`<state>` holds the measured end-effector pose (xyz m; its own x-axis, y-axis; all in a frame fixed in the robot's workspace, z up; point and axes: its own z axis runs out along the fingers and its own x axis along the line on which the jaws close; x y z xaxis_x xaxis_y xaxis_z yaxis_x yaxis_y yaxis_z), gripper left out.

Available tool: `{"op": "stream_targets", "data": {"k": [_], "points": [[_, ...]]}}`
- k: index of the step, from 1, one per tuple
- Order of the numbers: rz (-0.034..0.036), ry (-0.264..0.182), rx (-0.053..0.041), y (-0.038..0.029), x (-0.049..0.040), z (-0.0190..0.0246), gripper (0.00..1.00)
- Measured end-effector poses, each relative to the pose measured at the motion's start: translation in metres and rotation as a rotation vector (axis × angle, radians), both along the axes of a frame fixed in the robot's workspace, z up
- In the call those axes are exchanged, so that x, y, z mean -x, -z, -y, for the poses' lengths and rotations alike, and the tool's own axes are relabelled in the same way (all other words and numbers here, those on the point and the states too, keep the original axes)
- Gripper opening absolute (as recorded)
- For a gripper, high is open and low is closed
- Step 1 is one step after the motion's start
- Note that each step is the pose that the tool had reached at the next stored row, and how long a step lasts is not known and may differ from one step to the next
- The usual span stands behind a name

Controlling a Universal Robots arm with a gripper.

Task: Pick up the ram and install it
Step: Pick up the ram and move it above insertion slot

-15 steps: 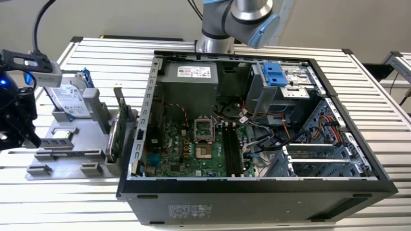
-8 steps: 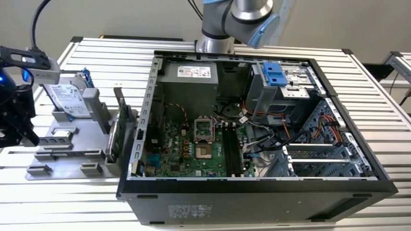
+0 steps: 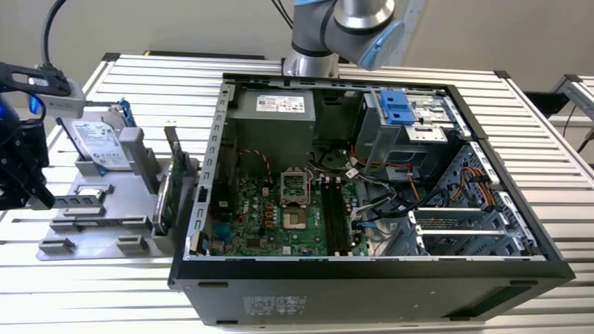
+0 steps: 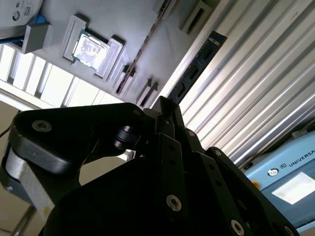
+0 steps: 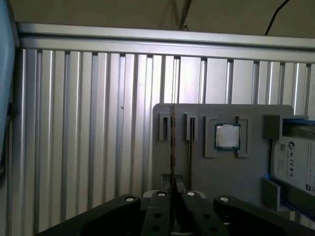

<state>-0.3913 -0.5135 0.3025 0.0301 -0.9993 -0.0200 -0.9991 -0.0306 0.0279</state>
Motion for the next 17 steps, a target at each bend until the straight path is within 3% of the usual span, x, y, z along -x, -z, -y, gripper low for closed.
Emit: {"op": "stream_targets", "data": {"k": [17], "points": [[0.0, 0.0, 0.0, -0.0068, 0.0, 0.0, 0.0]]}}
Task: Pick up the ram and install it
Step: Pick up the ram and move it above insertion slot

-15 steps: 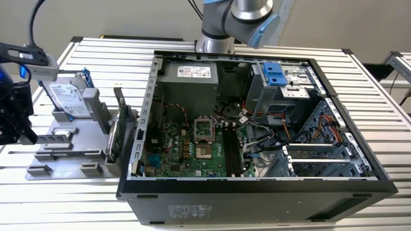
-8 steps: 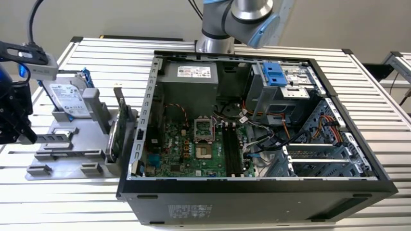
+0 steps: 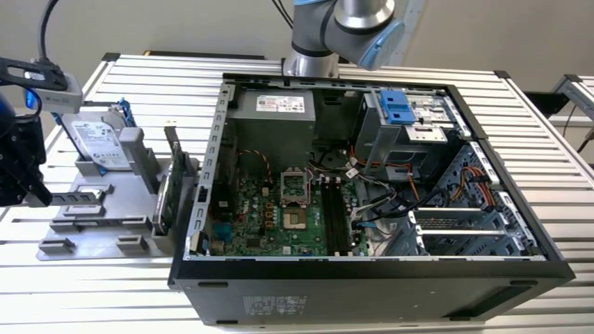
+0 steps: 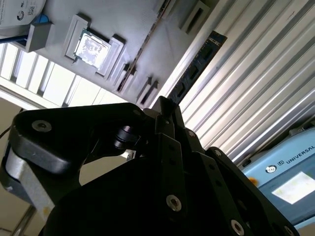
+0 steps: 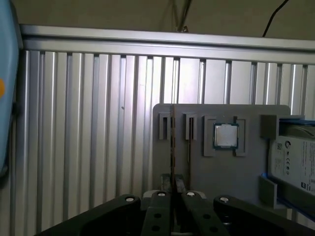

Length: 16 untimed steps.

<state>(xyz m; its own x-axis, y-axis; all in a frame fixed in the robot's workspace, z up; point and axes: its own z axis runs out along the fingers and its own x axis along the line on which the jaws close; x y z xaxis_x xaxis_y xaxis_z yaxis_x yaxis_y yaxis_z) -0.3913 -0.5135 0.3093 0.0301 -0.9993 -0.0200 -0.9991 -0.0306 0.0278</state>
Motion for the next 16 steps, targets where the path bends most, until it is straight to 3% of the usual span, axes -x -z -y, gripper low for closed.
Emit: {"op": "stream_targets", "data": {"k": [16], "points": [[-0.0002, 0.0, 0.0001, -0.0104, 0.0, 0.0, 0.0]]}}
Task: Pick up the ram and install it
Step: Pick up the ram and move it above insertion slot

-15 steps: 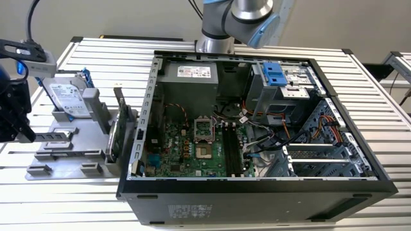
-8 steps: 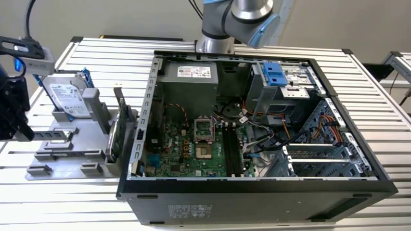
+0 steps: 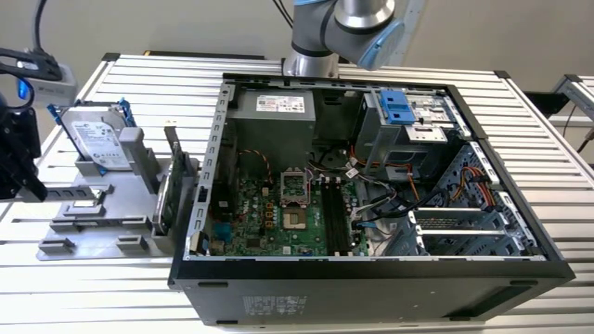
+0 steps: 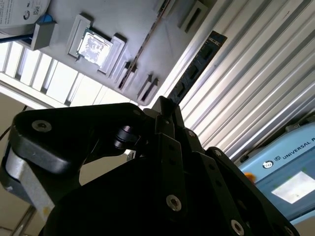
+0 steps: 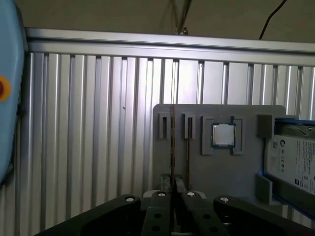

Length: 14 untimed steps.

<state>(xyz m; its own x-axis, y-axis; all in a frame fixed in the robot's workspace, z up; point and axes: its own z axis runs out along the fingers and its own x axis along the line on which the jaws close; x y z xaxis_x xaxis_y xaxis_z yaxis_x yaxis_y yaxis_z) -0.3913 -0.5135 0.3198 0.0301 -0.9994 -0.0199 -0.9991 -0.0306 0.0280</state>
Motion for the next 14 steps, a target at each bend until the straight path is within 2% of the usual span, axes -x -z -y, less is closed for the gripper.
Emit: {"op": "stream_targets", "data": {"k": [8, 14], "points": [[0.0001, 0.0, -0.0001, -0.0038, 0.0, 0.0, 0.0], [0.0, 0.0, 0.0, -0.0092, 0.0, 0.0, 0.0]]}}
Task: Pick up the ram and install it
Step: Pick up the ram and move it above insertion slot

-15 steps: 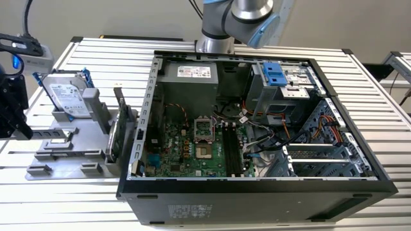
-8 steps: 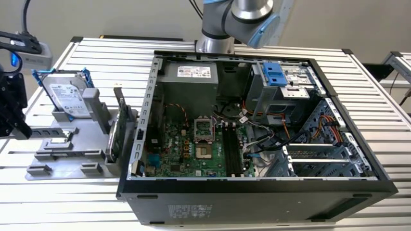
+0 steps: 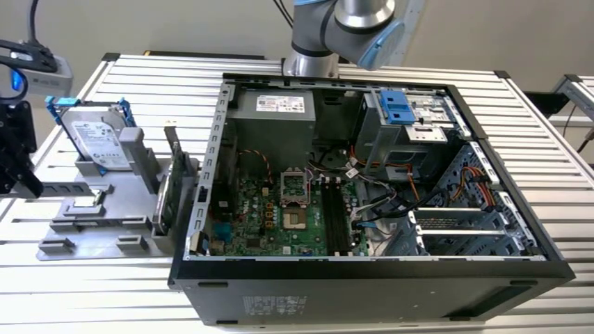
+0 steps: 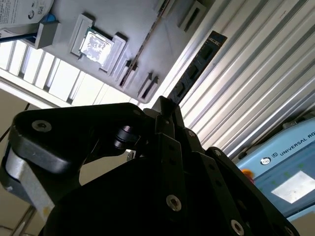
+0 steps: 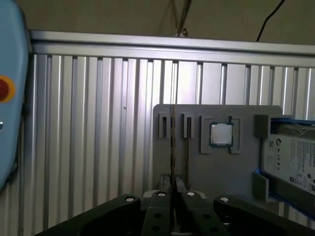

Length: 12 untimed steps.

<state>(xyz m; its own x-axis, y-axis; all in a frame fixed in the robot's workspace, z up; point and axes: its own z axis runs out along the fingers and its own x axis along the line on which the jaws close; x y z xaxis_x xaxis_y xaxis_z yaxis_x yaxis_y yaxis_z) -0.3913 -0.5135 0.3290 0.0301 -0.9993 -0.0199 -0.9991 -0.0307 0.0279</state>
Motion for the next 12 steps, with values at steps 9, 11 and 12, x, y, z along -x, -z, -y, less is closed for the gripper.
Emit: {"op": "stream_targets", "data": {"k": [9, 11, 12], "points": [[0.0, 0.0, 0.0, -0.0065, 0.0, 0.0, 0.0], [0.0001, 0.0, -0.0001, -0.0079, -0.0001, 0.0001, 0.0], [0.0, 0.0, 0.0, -0.0087, -0.0001, 0.0001, 0.0]]}}
